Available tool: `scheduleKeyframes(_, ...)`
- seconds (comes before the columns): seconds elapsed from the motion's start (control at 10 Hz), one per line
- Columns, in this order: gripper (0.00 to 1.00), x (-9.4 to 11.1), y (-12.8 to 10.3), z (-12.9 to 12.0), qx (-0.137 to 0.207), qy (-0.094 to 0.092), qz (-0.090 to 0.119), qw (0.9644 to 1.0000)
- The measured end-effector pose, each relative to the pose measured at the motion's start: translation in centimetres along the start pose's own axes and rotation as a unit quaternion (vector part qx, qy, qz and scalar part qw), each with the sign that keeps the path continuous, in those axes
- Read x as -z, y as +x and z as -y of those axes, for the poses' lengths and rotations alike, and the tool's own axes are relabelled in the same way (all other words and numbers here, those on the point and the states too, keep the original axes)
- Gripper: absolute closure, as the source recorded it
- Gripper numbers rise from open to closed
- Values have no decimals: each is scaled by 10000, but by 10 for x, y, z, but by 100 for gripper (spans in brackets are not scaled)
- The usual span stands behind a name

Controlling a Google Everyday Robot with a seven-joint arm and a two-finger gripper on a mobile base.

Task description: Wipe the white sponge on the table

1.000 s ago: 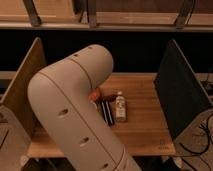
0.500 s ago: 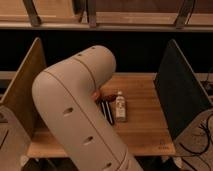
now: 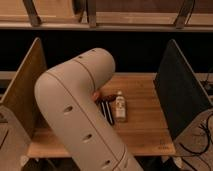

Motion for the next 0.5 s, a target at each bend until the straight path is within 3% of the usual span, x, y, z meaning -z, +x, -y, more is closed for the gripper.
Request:
scheduleKeyframes(0.2,98,-8,0,12,96,-99,-31,9999)
scheduleKeyframes(0.5,98,-8,2,32,212,-57,-197,9996)
